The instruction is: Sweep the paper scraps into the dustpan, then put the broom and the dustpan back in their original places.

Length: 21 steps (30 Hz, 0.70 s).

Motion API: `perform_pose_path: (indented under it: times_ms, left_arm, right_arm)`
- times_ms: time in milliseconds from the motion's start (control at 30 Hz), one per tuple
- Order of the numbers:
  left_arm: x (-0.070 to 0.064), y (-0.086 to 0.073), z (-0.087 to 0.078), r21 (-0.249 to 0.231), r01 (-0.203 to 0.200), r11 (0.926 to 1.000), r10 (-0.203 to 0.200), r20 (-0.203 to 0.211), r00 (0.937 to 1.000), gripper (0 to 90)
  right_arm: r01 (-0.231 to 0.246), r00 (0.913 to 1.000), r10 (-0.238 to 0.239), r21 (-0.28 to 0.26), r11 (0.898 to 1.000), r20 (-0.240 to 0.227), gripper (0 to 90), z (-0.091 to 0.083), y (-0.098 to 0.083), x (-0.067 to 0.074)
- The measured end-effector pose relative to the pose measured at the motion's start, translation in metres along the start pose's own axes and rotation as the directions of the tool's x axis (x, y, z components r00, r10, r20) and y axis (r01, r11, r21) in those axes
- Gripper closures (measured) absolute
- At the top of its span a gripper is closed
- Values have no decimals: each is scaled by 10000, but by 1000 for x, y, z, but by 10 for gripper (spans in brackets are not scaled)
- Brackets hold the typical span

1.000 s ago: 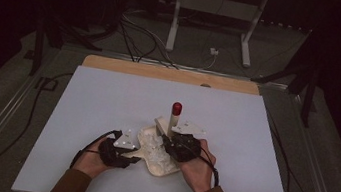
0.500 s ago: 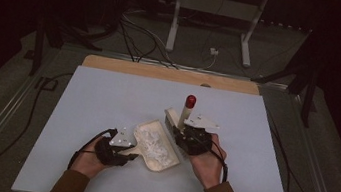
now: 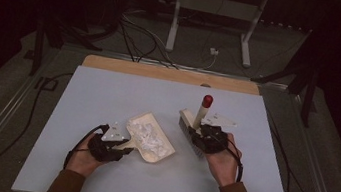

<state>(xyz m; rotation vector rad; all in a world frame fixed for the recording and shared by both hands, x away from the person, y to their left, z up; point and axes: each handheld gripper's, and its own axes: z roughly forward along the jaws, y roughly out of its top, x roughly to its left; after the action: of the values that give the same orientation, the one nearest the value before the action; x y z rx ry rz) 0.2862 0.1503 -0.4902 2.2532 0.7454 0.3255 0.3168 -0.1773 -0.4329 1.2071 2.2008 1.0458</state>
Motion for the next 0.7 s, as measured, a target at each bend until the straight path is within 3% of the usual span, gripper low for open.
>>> perform_pose_path:
  times_ms: [133,333,700]
  left_arm:
    - [3,-1,-4,-142,204,9997,-206,-103,9997,668]
    - [7,-2,-11,-291,397,9988,-409,-389,9984,668]
    - [14,-5,-22,-353,709,9969,-734,-753,9945,667]
  right_arm:
    - [108,9993,-99,251,9996,-354,674,-3,-9,-14]
    - [143,9987,-115,554,9984,-501,674,-2,-23,-29]
    - [207,9993,-188,571,9982,-338,649,1,-31,-34]
